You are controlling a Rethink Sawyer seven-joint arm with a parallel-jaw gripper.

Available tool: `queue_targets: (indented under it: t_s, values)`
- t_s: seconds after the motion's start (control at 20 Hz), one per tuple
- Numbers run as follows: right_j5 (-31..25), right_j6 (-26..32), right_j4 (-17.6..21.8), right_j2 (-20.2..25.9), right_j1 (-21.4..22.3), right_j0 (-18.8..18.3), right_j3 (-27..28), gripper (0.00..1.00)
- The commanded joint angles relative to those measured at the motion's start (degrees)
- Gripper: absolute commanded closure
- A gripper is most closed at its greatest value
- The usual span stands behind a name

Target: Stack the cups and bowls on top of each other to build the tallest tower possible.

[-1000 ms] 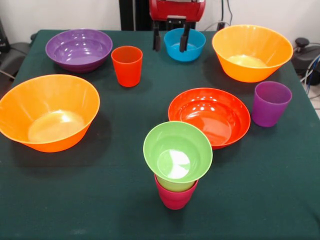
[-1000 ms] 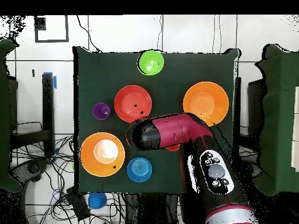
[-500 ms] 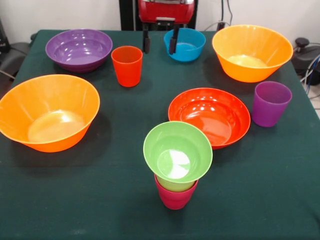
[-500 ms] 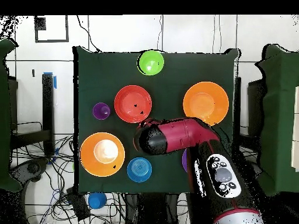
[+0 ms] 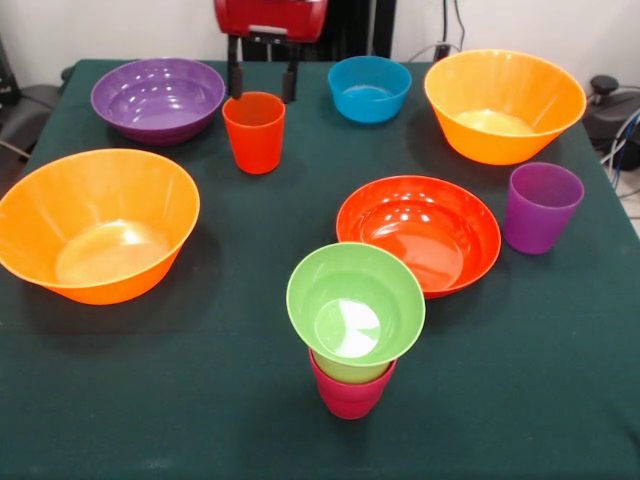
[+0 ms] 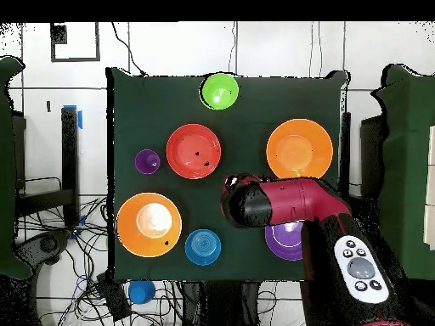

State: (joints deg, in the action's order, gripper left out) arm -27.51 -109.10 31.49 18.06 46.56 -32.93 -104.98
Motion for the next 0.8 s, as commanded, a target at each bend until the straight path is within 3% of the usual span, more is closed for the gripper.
queue_targets:
  t_s: [0.05, 0.8]
  values:
    - [-5.06, 8.96, 2.26, 4.88, -1.77, -0.63, -1.51, 0.0]
    - [-2.47, 6.83, 3.31, 4.67, -3.79, -0.8, -3.32, 0.0]
